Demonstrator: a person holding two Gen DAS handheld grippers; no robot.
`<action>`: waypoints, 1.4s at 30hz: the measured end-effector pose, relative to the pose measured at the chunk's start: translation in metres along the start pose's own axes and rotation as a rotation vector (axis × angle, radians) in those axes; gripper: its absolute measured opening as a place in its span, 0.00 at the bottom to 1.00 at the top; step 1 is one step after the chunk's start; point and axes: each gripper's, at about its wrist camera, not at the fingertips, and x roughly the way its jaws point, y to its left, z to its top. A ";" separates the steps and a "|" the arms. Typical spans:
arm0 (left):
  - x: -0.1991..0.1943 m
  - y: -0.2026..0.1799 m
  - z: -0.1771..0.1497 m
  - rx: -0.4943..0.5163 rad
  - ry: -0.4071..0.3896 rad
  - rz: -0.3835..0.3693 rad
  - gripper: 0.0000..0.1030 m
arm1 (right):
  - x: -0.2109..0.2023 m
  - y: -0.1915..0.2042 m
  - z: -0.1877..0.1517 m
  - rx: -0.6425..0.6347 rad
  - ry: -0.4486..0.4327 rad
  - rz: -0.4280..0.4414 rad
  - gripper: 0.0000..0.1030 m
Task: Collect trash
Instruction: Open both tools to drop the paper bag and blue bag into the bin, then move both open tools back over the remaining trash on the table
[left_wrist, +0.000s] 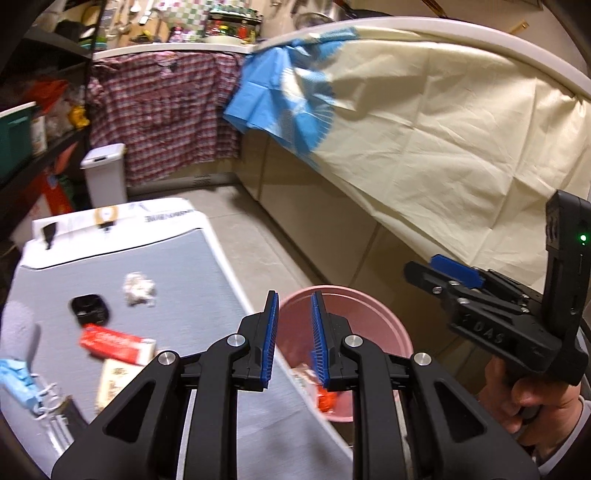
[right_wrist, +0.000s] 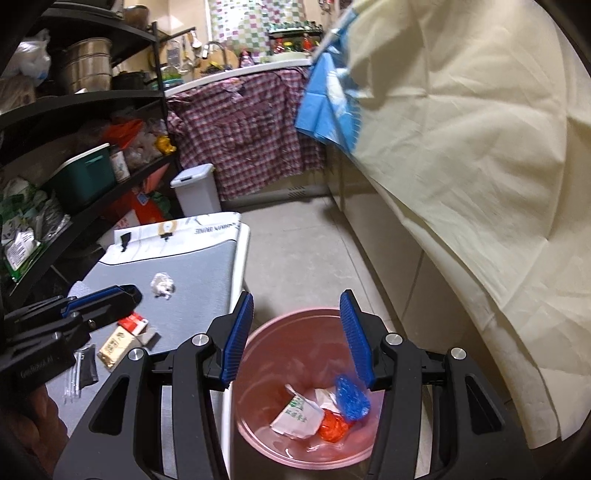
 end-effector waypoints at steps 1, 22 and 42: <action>-0.004 0.007 0.000 -0.007 -0.004 0.012 0.18 | -0.001 0.004 0.000 -0.006 -0.005 0.007 0.47; -0.084 0.169 -0.042 -0.201 -0.062 0.339 0.18 | 0.049 0.135 -0.013 -0.163 0.029 0.304 0.45; -0.077 0.247 -0.084 -0.373 0.021 0.483 0.36 | 0.163 0.204 -0.046 -0.295 0.264 0.377 0.48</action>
